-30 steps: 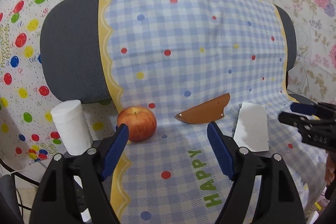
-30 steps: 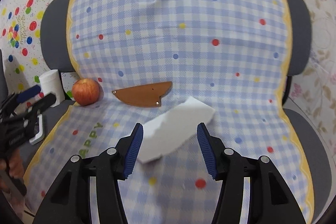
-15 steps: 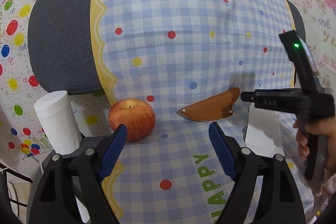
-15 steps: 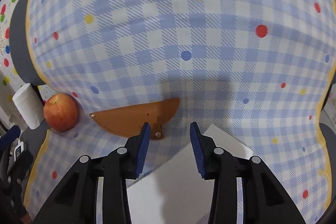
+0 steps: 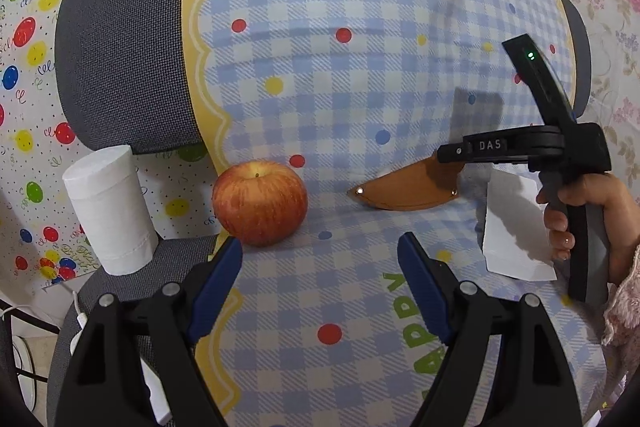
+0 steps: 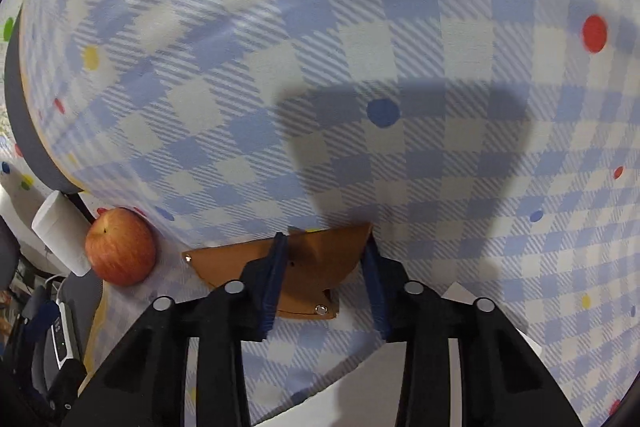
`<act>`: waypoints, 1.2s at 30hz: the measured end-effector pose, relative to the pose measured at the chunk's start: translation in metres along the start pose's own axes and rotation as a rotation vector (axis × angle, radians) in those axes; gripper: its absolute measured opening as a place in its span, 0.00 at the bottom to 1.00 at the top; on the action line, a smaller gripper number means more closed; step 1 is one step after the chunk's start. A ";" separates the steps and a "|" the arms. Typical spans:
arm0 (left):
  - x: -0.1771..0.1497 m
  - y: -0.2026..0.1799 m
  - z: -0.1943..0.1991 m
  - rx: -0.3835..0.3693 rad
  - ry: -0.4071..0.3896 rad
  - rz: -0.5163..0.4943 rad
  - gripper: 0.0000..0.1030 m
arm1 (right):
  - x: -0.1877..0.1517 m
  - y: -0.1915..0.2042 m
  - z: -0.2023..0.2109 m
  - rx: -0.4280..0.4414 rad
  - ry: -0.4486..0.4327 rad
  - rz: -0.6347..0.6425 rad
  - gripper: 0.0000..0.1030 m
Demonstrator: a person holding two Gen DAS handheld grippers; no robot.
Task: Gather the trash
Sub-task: 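Grasp the brown leather knife sheath with the right gripper, then grasp the red-and-white envelope with the left gripper while the right gripper holds the sheath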
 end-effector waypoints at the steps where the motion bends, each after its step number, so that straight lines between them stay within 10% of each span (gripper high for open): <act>1: -0.001 0.000 0.003 -0.001 0.000 0.000 0.76 | -0.001 0.003 0.011 0.011 -0.027 0.004 0.20; 7: -0.009 -0.003 0.021 -0.008 -0.002 -0.014 0.76 | -0.028 0.034 0.088 -0.009 -0.150 0.074 0.03; 18: -0.029 -0.049 0.040 -0.121 0.005 -0.090 0.76 | -0.097 0.020 0.225 -0.285 -0.335 0.078 0.03; 36: -0.065 -0.138 -0.008 -0.165 0.227 -0.396 0.60 | -0.143 -0.028 0.255 -0.280 -0.354 -0.081 0.03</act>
Point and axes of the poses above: each gripper's, at about its wrist camera, not at the fingertips, and z roughly against the way its jaws point, y to its left, x to its top, the point moved 2 cm from there along -z, roughly the way its jaws point, and after that the axes turned 14 degrees about z, right-handed, at the moved point
